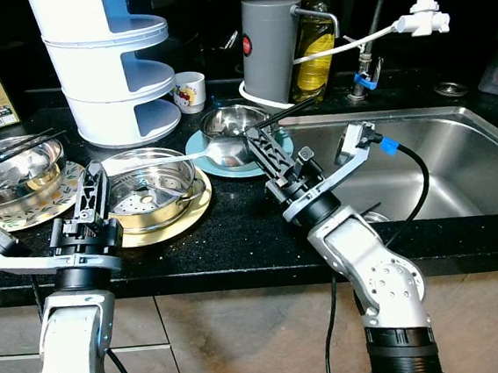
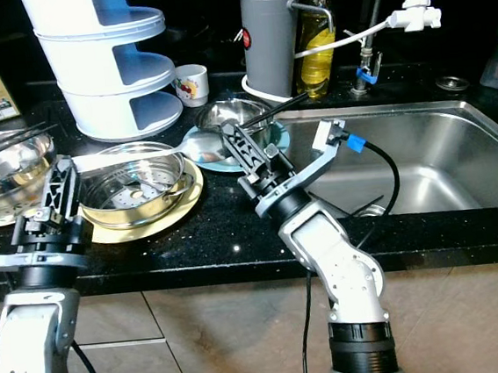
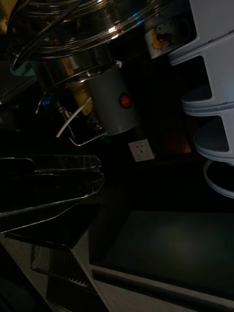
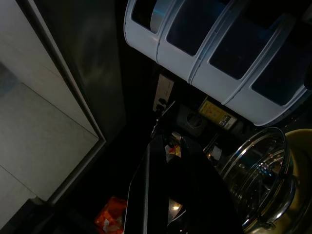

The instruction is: Kitchen organization

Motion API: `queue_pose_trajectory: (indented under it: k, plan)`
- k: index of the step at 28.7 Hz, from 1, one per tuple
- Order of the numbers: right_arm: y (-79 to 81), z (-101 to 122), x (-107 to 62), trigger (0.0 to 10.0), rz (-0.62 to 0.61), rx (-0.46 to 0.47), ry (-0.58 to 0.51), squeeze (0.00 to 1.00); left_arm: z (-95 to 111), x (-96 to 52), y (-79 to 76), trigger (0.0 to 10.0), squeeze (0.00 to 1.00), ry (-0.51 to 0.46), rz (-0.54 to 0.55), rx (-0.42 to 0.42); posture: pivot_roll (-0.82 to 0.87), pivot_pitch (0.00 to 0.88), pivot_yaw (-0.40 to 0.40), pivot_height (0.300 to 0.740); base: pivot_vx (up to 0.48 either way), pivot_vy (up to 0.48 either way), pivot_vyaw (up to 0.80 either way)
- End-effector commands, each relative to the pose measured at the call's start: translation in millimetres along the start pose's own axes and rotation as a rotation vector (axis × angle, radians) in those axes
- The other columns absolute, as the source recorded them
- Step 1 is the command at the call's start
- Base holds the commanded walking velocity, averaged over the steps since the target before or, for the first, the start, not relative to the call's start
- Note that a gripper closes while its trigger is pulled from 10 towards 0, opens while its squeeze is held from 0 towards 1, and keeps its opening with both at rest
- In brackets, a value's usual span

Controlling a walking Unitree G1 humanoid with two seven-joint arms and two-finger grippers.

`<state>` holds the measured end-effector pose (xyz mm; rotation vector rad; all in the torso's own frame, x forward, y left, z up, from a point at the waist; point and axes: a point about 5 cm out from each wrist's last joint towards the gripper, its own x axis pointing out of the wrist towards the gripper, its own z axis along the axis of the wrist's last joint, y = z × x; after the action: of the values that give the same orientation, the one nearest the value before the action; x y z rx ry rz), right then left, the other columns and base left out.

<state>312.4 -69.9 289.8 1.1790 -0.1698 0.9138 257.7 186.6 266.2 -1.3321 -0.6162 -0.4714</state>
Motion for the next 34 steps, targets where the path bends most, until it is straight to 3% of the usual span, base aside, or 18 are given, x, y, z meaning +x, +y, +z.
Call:
queue_pose_trajectory:
  k: [1, 5, 6, 7, 8, 10, 17, 18, 19, 28, 34]
  plan:
    - [15.0, -25, 17.1, 0.0, 0.05, 0.096, 0.019, 0.0, -3, 0.4, -1.2, 0.0, 0.0, 0.032, -0.015, 0.035, 0.05, 0.144, -0.027, 0.74, 0.0, 0.0, 0.0]
    - [13.5, -21, 17.2, 0.0, 0.043, 0.13, -0.006, 0.0, -1, 0.7, 0.8, 0.4, 0.0, 0.035, 0.001, 0.068, 0.05, 0.147, -0.027, 0.74, 0.0, 0.0, 0.0]
    - [13.3, -21, 17.0, 0.0, 0.043, 0.137, -0.011, 0.0, -1, 0.6, 1.3, 8.2, 0.0, 0.039, 0.008, 0.083, 0.05, 0.147, -0.028, 0.74, 0.0, 0.0, 0.0]
    - [13.3, -20, 16.9, 0.0, 0.044, 0.14, -0.013, 0.0, -1, 0.6, 1.6, 8.2, 0.0, 0.044, 0.012, 0.094, 0.05, 0.147, -0.028, 0.74, 0.0, 0.0, 0.0]
    - [13.3, -20, 16.8, 0.0, 0.045, 0.144, -0.016, 0.0, -1, 0.7, 2.0, 10.0, 0.96, 0.042, 0.018, 0.094, 0.05, 0.147, -0.028, 0.74, 0.0, 0.0, 0.0]
    - [13.4, -19, 16.8, 0.0, 0.045, 0.145, -0.017, 0.0, -1, 0.8, 2.3, 10.0, 1.0, 0.041, 0.022, 0.094, 0.05, 0.148, -0.027, 0.74, 0.0, 0.0, 0.0]
    - [12.5, -16, 16.5, 0.0, 0.044, 0.168, -0.037, 0.0, -2, 2.4, 2.7, 10.0, 1.0, 0.057, 0.012, 0.104, 0.05, 0.148, -0.025, 0.74, 0.0, 0.0, 0.0]
    - [12.3, -15, 16.4, 0.0, 0.044, 0.176, -0.045, 0.0, -2, 2.4, 3.2, 10.0, 0.59, 0.056, 0.018, 0.104, 0.05, 0.148, -0.024, 0.74, 0.0, 0.0, 0.0]
    - [12.2, -13, 16.5, 0.0, 0.044, 0.184, -0.053, 0.0, -2, 2.7, 3.4, 10.0, 0.0, 0.053, 0.021, 0.101, 0.05, 0.148, -0.024, 0.74, 0.0, 0.0, 0.0]
    - [8.8, 7, 15.4, 0.0, 0.048, 0.231, -0.139, 0.0, -1, 4.6, 3.9, 10.0, 0.0, 0.04, 0.036, 0.117, 0.05, 0.148, -0.023, 0.74, 0.0, 0.0, 0.0]
    - [3.7, 40, 10.0, 0.0, 0.056, 0.314, -0.279, 0.0, 2, 3.9, 0.6, 10.0, 0.0, 0.026, 0.022, 0.111, 0.05, 0.145, -0.024, 0.74, 0.0, 0.0, 0.0]
